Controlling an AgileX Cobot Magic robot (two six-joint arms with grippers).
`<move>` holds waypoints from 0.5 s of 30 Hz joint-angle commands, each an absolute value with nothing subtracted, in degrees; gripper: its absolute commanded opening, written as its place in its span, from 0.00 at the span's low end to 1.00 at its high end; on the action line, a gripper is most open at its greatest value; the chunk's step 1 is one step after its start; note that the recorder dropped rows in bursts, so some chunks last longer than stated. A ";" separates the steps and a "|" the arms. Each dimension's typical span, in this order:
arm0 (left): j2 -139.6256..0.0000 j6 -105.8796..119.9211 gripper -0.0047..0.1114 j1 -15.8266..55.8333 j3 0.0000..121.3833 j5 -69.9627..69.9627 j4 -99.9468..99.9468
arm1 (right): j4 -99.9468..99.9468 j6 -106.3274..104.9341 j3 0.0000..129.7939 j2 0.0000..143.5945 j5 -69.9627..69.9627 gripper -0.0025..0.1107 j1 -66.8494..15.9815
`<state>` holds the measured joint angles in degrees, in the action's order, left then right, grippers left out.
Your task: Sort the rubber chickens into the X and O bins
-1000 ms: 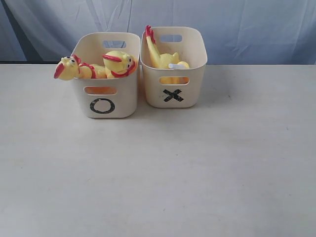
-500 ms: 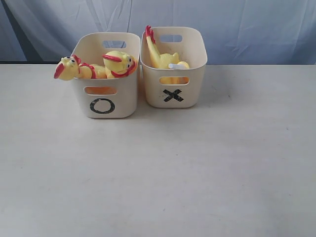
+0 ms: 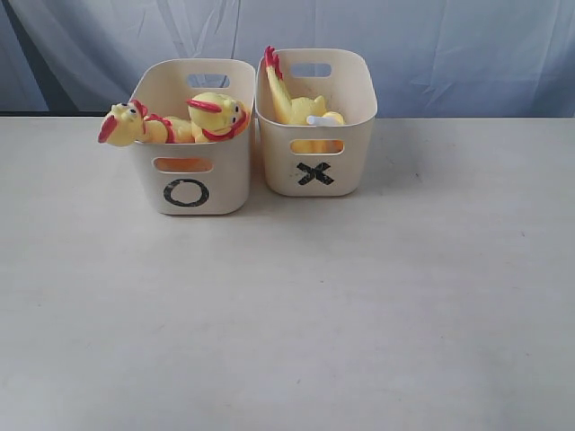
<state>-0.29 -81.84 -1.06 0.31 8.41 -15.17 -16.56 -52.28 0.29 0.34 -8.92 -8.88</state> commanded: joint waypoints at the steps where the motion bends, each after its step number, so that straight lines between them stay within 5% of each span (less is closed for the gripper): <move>1: 0.00 -81.79 0.04 -1.14 0.00 5.36 -7.17 | -10.67 -52.47 0.00 0.00 -13.52 0.02 -8.71; 15: 0.00 -81.79 0.04 -1.14 0.00 -11.50 -6.89 | -9.11 -52.47 0.00 0.00 -17.32 0.02 -8.71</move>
